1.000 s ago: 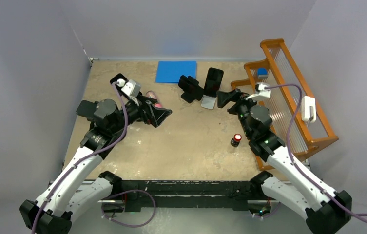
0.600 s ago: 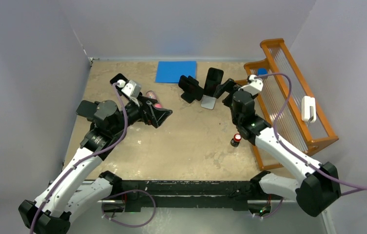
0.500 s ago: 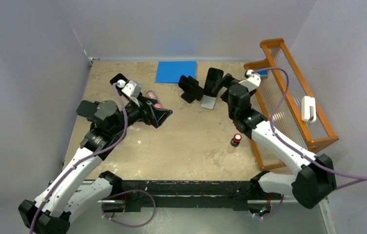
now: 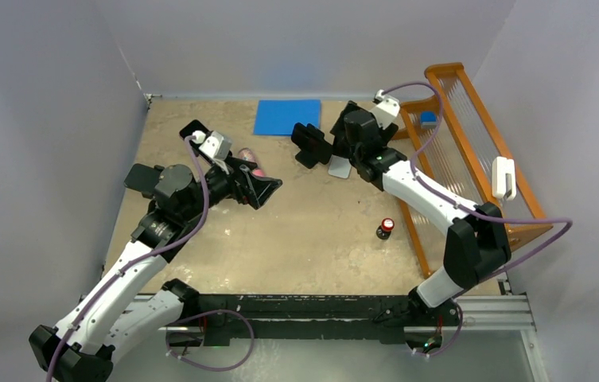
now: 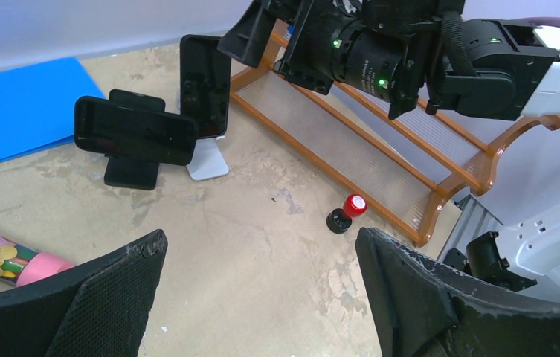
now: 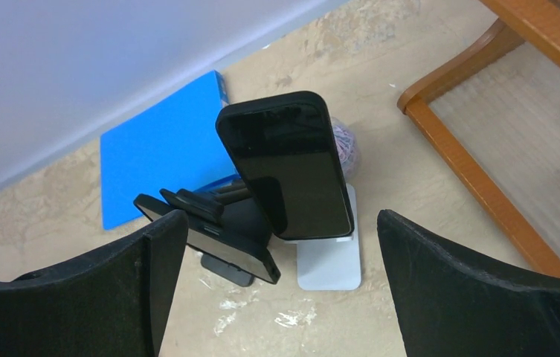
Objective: Remove the phone from the phone stand
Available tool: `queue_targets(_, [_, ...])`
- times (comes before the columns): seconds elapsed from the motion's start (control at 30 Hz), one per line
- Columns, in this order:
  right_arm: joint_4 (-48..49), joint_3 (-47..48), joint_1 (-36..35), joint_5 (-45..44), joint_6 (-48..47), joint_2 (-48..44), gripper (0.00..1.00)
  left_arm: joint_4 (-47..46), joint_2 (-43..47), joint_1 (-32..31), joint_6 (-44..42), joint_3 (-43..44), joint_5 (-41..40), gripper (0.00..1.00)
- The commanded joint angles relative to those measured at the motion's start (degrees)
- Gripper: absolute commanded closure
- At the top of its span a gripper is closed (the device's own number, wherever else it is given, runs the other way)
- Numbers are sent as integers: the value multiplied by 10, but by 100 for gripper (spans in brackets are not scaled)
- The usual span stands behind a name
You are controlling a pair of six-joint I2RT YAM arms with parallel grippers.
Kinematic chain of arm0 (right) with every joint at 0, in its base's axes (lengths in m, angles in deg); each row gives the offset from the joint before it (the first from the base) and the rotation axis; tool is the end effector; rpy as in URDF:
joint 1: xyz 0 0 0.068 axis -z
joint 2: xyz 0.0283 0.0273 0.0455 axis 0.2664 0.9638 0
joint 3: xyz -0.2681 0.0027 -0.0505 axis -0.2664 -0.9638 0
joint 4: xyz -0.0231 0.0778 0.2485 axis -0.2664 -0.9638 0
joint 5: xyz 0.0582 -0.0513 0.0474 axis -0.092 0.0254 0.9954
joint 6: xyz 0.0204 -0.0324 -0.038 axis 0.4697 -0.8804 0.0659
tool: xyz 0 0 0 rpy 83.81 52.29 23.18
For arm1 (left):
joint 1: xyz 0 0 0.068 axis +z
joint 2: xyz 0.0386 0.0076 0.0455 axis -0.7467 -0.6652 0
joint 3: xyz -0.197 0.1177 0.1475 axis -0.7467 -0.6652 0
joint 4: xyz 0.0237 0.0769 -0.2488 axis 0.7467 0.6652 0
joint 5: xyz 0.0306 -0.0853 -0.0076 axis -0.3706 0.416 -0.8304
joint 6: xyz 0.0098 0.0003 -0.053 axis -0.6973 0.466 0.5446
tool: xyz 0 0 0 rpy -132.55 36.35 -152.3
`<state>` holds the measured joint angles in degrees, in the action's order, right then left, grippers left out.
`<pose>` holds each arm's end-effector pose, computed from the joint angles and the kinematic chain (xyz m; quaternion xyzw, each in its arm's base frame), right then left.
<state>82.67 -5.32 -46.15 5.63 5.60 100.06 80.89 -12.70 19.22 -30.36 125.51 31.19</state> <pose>0.3240 0.1652 0.3231 0.2615 0.7375 0.0890 0.6163 0.1621 -0.1034 0.3599 0.1540 0.7016 -0.4063 0.5647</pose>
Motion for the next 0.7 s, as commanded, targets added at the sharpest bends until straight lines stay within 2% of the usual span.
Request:
queue_targets(0.0, [13,34,2,10,-57,11,1,0,8,-9,-15,6,-7,4])
queue_targets(0.33, [28,50,38,98,-119,46,1,0,11,-14,-10,7,5,4])
queue_targets(0.67, [23,86,41,96,-130,102,1,-2,5,-17,-6,6,17,4])
